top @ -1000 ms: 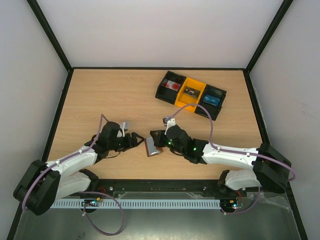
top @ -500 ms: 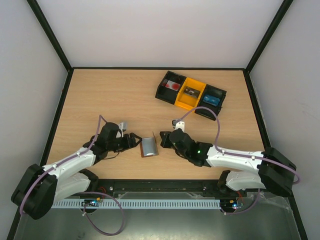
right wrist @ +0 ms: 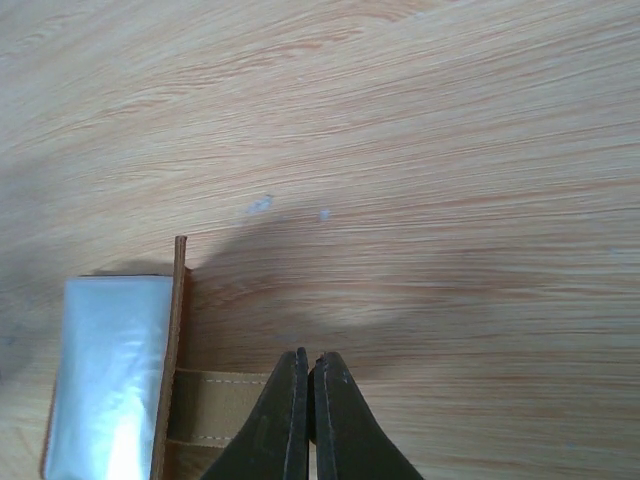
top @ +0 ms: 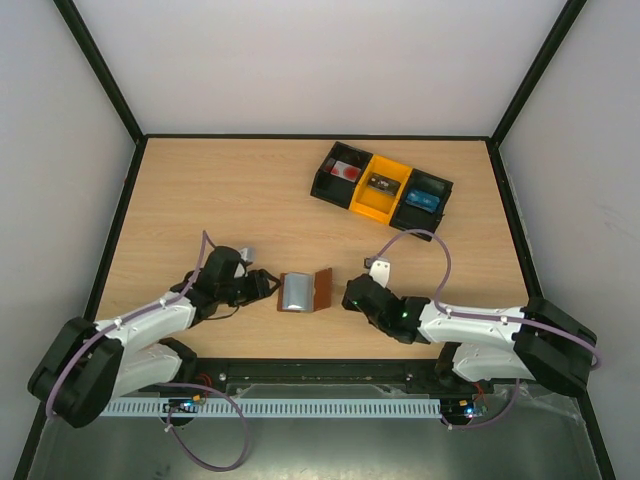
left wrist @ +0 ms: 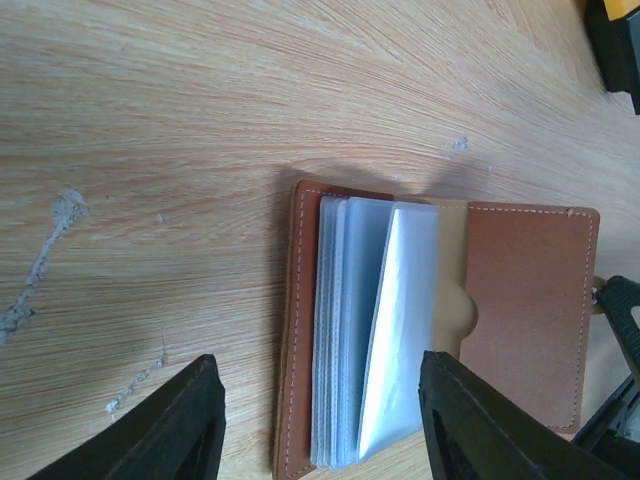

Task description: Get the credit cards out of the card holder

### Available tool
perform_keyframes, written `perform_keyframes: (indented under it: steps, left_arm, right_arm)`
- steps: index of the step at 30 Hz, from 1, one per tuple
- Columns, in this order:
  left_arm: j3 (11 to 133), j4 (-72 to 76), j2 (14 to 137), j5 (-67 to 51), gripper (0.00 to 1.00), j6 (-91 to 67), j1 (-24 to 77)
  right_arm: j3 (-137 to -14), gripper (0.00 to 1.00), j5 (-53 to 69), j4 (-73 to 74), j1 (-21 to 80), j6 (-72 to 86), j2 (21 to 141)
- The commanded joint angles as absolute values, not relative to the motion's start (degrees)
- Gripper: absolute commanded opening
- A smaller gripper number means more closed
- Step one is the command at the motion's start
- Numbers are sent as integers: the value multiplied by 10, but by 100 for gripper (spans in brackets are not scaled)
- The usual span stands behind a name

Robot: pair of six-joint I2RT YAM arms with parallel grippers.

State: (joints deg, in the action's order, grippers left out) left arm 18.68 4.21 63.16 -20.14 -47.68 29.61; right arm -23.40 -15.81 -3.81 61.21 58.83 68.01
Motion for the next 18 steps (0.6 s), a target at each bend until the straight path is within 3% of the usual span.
perform_keyframes:
  steps: [1, 18]
  left_arm:
    - [180, 67, 651, -203, 52, -478, 300]
    - [208, 183, 803, -248, 49, -518, 336]
  right_arm:
    - [-218, 2, -213, -5, 614, 615, 677]
    - [-181, 2, -215, -11, 614, 631, 687]
